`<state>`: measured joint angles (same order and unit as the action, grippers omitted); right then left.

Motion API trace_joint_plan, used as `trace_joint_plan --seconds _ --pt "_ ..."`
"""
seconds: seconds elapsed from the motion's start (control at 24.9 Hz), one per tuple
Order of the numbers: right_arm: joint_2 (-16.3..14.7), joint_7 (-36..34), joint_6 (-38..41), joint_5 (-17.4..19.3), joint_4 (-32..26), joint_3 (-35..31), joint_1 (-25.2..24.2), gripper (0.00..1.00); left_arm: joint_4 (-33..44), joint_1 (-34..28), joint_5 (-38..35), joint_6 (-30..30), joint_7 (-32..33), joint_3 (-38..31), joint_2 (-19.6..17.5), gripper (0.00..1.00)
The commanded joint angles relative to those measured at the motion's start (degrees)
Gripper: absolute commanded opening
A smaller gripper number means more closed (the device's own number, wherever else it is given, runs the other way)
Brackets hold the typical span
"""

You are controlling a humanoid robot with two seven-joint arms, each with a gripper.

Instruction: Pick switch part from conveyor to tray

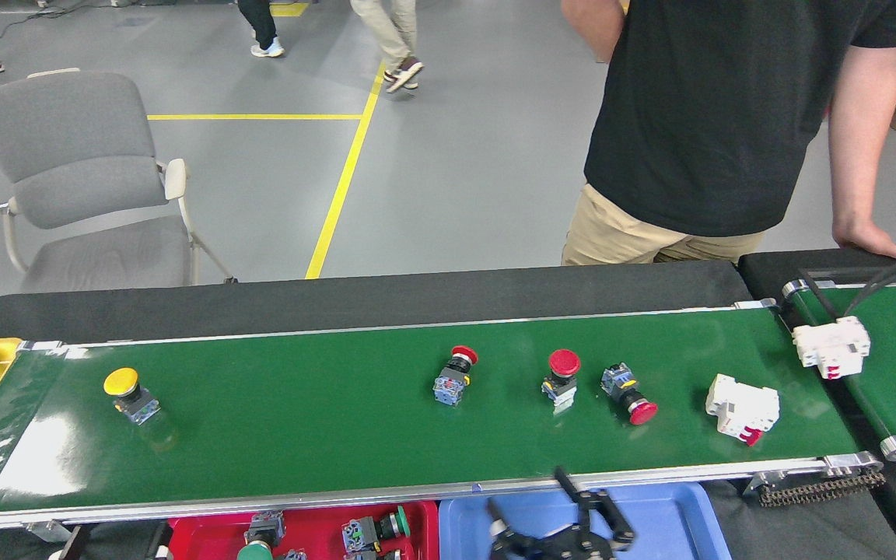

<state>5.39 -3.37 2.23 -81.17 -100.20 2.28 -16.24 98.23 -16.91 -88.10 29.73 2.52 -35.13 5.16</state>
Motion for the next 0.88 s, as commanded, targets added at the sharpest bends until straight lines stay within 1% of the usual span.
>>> trace_joint_plan --seconds 0.0,0.12,0.2,0.24,0.32,0.36,0.4,0.48,0.56,0.64,0.76,0.84 --pt "0.2 -1.4 -4.3 0.1 0.3 -1.0 0.3 0.98 -1.3 2.1 -0.1 -1.2 -0.4 -0.2 -1.6 1.0" --pt "0.1 -1.2 -5.7 -0.4 0.6 -0.5 1.1 0.98 -6.7 8.5 -0.3 -2.3 -0.4 0.2 -5.1 1.0" --pt "0.1 -0.5 -5.8 -0.7 0.8 0.2 2.7 0.98 -13.5 13.6 -0.3 -2.7 -0.4 0.3 -8.6 0.99" --pt "0.1 0.4 -5.8 -1.1 1.1 1.1 3.9 0.98 -17.4 17.0 -0.4 -3.1 -0.4 0.7 -11.0 0.99" --pt "0.1 2.5 -5.8 -3.3 3.3 2.9 7.0 0.98 -25.3 22.6 -0.4 -5.6 -0.4 2.5 -15.0 0.99" --pt "0.1 4.1 -5.8 -4.3 5.2 4.1 9.6 0.98 -31.1 26.0 -0.4 -8.3 -0.4 4.3 -17.6 0.99" --pt "0.1 4.9 -5.7 -4.5 6.2 4.8 11.1 0.98 -34.2 27.9 -0.4 -9.9 -0.5 5.3 -19.0 0.99" --pt "-0.4 7.2 -5.3 -4.5 9.5 7.2 15.6 0.99 -43.1 33.7 -0.3 -13.5 -0.6 7.8 -22.4 0.99" --pt "-1.5 8.7 -4.9 -4.3 12.4 10.1 18.6 0.99 -48.5 36.9 -0.4 -14.0 -1.7 8.3 -24.0 0.99" --pt "-1.8 9.7 -4.9 -4.0 16.8 13.7 22.6 0.99 -53.2 39.3 -0.4 -15.1 -3.7 8.9 -25.3 0.99" --pt "-0.2 10.5 -5.1 -4.0 21.4 16.3 27.1 0.99 -59.8 42.8 -0.3 -18.6 -5.2 11.3 -27.5 0.99" --pt "1.1 11.7 -5.2 -4.1 23.6 17.8 28.7 0.99 -64.0 44.3 0.0 -19.7 -7.3 12.7 -29.0 0.99"
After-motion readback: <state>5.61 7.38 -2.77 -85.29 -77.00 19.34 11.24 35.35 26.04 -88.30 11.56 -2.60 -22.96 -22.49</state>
